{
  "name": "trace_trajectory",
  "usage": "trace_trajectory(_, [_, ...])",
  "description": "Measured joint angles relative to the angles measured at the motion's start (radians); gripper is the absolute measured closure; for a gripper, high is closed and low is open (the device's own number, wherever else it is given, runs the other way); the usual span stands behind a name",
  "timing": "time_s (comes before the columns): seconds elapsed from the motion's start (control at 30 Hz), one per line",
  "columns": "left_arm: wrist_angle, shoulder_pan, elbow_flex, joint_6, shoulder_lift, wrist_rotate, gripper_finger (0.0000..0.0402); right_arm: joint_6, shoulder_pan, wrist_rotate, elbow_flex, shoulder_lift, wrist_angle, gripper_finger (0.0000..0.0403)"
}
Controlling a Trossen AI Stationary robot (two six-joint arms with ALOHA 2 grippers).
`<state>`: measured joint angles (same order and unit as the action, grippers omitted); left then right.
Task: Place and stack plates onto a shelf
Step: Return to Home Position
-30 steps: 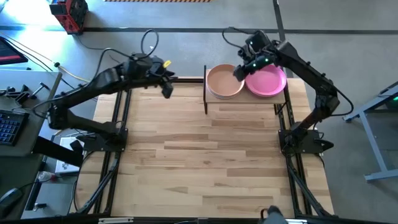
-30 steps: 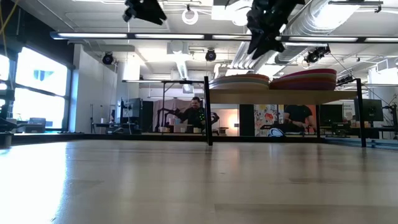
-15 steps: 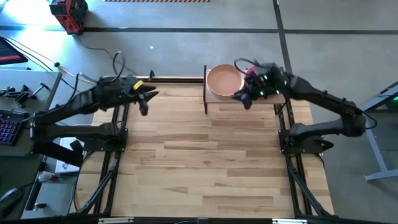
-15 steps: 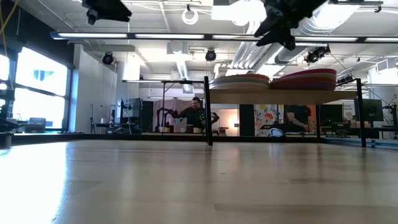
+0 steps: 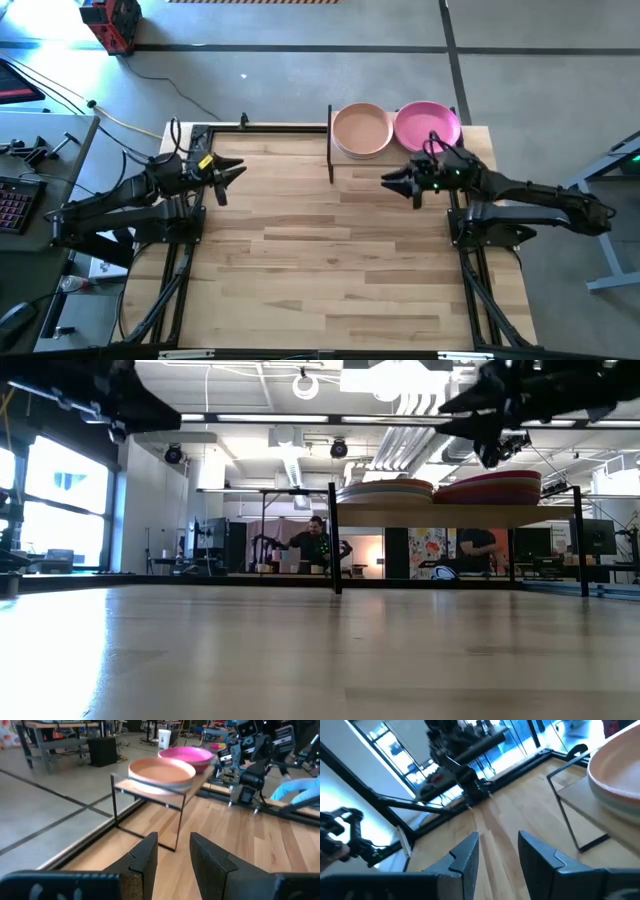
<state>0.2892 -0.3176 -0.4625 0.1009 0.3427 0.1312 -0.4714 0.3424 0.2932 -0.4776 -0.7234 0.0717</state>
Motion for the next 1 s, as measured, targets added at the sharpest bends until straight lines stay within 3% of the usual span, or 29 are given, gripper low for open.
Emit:
trace_trajectory(0.13, [-0.043, 0.0, 0.082, 0.0, -0.051, -0.017, 0.03, -0.026, -0.003, 0.0, 0.127, 0.08, 0.101, 0.0284])
trace_trajectory(0.57, [-0.187, 0.0, 0.29, -0.057, -0.074, -0.022, 0.03, 0.053, -0.003, 0.06, 0.346, 0.277, 0.105, 0.0284])
trace_trajectory(0.8, [-0.203, 0.0, 0.348, -0.169, -0.075, -0.025, 0.03, 0.097, -0.003, 0.063, 0.429, 0.337, 0.106, 0.0284])
trace_trajectory(1.0, [-0.317, 0.0, 0.43, -0.176, -0.075, -0.025, 0.03, 0.125, -0.003, 0.063, 0.465, 0.341, 0.106, 0.0284])
